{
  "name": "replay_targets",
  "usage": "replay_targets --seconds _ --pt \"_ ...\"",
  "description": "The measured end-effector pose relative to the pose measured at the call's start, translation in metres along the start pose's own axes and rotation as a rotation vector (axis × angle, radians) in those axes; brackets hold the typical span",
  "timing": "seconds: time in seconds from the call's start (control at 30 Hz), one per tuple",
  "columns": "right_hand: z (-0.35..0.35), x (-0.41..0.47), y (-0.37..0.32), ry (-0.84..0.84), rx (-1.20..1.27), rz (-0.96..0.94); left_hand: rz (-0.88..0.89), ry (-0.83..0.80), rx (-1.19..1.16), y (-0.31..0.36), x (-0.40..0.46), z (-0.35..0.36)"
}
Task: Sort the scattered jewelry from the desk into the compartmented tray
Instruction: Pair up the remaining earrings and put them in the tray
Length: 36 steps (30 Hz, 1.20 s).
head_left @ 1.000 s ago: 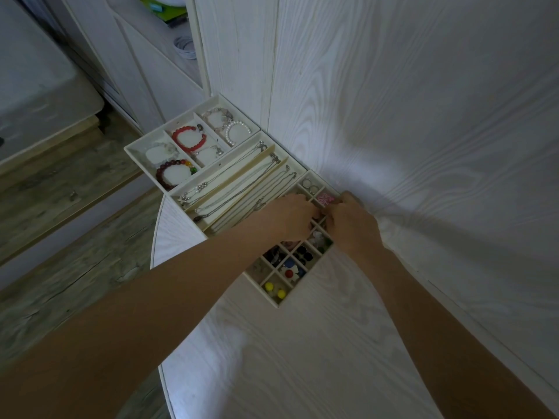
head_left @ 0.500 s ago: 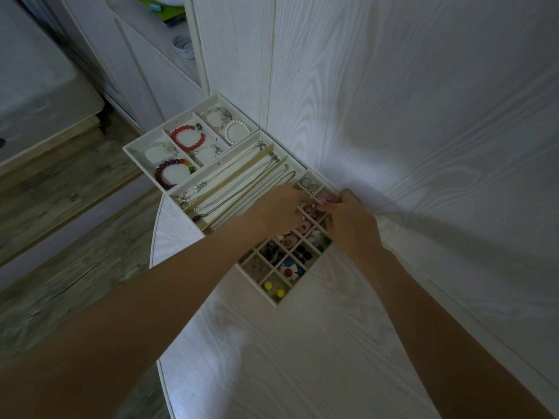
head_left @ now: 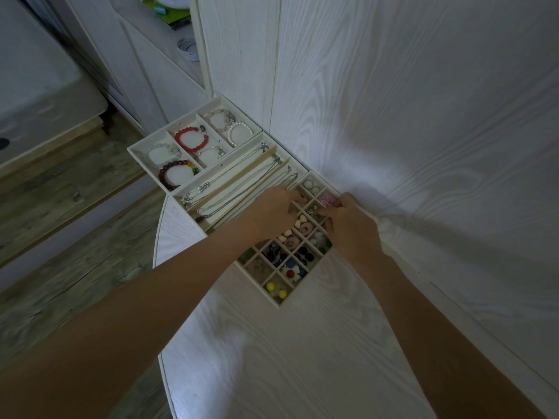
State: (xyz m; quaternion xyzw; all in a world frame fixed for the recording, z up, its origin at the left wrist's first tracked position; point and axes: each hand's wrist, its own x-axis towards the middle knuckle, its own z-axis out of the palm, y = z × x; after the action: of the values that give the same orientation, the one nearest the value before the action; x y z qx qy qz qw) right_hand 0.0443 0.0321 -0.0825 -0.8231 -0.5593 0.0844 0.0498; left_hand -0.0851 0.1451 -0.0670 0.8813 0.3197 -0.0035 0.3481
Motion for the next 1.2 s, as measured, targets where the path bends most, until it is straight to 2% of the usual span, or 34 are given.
replay_targets --seconds 0.17,0.37,0.6,0.8,1.2 --pt "-0.001 -0.004 -0.002 -0.003 0.017 0.01 0.028 0.002 0.031 -0.002 -0.003 -0.002" --pt "0.002 0.001 -0.001 0.07 0.083 0.014 0.009 -0.014 0.015 0.001 -0.003 -0.001" --pt "-0.002 -0.001 -0.002 0.042 0.094 -0.042 0.001 -0.013 0.048 0.001 -0.001 0.001" --pt "-0.003 0.005 0.002 0.06 0.173 0.118 -0.025 0.05 0.099 -0.006 0.001 0.001" --pt "-0.009 0.037 -0.001 -0.193 0.097 0.179 -0.064 0.088 0.186 -0.007 0.011 -0.001"
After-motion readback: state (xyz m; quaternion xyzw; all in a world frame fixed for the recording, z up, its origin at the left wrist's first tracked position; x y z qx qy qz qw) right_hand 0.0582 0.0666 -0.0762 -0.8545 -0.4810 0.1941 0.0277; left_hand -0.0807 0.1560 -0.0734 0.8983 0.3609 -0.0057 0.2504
